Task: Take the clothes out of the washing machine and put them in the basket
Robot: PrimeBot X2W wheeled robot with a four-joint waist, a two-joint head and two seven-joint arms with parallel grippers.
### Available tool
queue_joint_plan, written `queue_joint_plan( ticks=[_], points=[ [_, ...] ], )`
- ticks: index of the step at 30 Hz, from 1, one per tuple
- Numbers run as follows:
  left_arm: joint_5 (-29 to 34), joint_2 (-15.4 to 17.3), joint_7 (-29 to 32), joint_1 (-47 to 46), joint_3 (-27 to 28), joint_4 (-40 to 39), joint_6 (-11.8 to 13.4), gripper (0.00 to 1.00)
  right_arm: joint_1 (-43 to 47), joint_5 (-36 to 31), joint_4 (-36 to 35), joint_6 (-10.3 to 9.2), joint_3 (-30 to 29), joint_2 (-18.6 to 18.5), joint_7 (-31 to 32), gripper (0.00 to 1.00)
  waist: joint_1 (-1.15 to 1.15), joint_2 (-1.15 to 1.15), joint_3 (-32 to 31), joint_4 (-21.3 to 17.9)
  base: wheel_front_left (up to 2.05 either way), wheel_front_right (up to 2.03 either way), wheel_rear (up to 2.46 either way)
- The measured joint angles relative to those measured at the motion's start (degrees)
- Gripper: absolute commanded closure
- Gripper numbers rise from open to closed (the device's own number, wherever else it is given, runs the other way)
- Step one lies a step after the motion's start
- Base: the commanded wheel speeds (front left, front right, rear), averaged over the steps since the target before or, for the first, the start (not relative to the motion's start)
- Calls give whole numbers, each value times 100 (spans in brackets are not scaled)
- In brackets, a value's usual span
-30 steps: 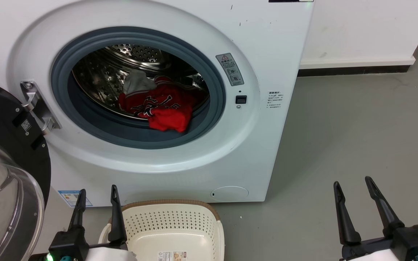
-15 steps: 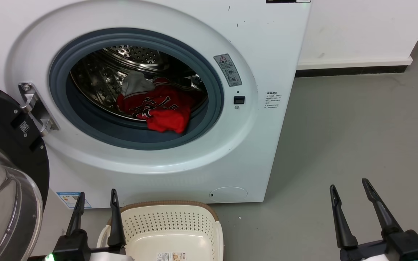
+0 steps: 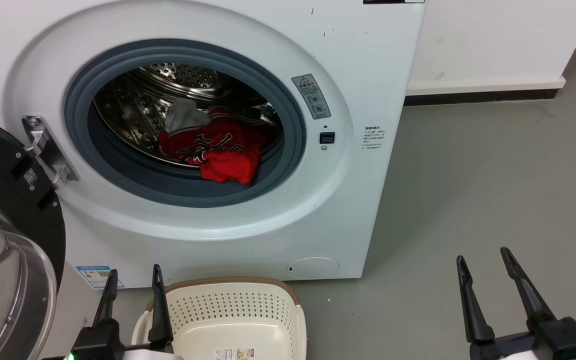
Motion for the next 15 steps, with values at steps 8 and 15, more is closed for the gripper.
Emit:
queue_joint_plan(
  ticks=[8, 15],
  points=[
    [-179, -1, 0, -107, 85, 187, -36, 0, -16, 15, -3, 0, 8, -1, 0, 0, 0, 0, 70, -61, 0, 0, 0],
    [-178, -3, 0, -758, 385, 664, -375, 0, -103, -1, -14, 0, 58, -3, -1, 0, 0, 0, 205, -243, 0, 0, 0]
  ],
)
